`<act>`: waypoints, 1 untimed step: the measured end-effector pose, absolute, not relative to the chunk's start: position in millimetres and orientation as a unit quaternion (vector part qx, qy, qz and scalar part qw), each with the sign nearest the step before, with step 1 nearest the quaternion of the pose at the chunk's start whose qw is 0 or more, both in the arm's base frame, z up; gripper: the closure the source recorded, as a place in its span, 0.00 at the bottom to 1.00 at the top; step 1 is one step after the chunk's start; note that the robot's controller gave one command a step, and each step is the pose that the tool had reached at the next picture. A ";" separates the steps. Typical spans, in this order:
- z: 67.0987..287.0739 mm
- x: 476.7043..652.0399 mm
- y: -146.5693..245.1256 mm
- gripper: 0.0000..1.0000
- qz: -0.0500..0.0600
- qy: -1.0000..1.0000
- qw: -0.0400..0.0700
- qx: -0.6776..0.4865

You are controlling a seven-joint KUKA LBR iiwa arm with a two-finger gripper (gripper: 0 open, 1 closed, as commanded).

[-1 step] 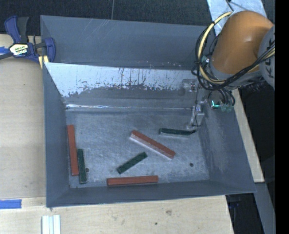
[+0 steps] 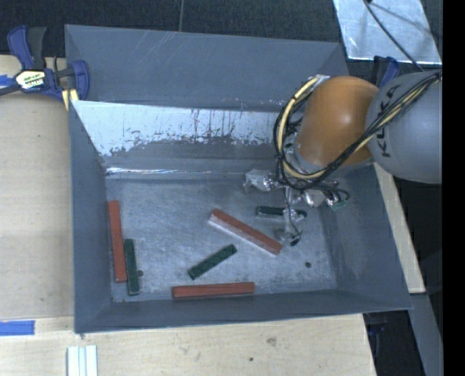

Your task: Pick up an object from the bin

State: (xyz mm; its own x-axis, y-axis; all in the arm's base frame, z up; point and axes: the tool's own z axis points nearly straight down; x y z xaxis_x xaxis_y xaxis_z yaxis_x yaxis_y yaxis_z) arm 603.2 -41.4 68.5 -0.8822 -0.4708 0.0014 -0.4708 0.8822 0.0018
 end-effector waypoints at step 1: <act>71.1 605.0 -41.8 1.00 0.000 -0.970 -0.002 0.242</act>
Offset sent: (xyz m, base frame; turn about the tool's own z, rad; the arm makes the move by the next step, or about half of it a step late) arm 0.0000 0.0000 0.0000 0.0000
